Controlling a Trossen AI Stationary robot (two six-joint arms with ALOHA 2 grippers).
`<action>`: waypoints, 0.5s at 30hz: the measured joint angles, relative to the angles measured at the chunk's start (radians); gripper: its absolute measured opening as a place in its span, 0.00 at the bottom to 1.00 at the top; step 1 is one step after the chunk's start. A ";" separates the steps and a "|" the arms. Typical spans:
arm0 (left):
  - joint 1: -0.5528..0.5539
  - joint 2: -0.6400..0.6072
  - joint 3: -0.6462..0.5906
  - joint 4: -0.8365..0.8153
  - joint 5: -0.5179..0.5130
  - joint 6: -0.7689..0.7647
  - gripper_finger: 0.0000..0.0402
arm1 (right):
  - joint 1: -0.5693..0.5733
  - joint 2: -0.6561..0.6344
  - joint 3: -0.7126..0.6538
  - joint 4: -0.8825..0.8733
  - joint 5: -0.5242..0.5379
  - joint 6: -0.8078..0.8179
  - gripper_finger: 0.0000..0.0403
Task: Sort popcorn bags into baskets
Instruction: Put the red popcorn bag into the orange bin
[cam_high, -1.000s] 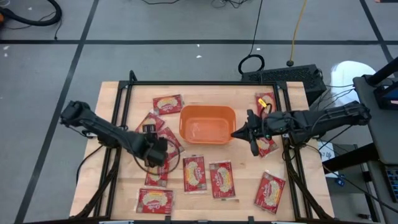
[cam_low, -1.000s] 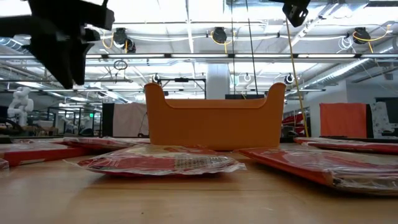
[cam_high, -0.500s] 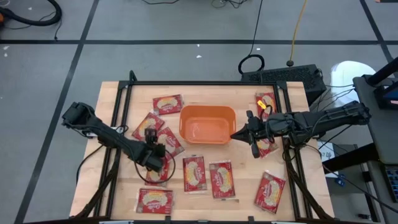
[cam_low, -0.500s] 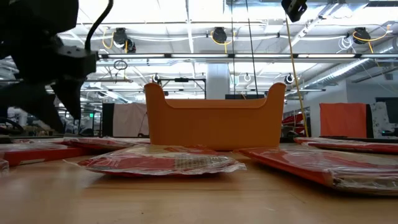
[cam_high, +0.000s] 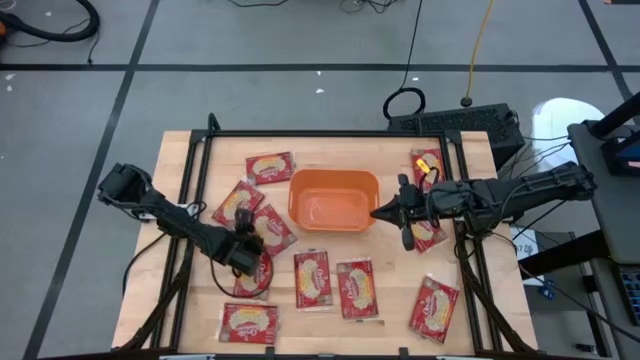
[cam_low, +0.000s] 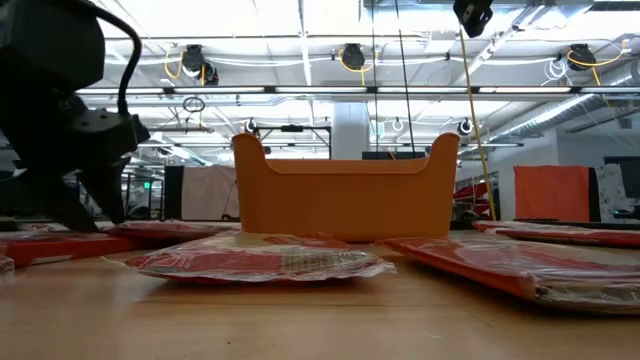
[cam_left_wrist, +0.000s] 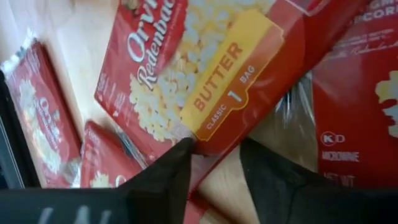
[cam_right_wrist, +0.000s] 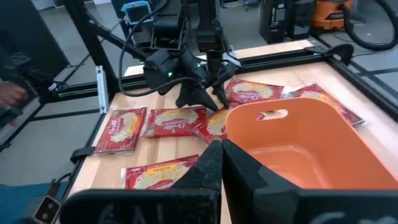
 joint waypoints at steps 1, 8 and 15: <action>0.000 0.000 -0.010 0.016 -0.001 0.013 0.29 | 0.000 0.000 0.000 0.000 0.000 0.000 0.00; 0.000 0.002 -0.026 0.040 0.004 0.052 0.03 | 0.000 0.000 0.000 0.000 0.000 0.001 0.00; -0.012 -0.008 -0.003 0.016 -0.028 0.070 0.01 | 0.000 0.004 0.000 0.000 0.000 0.022 0.00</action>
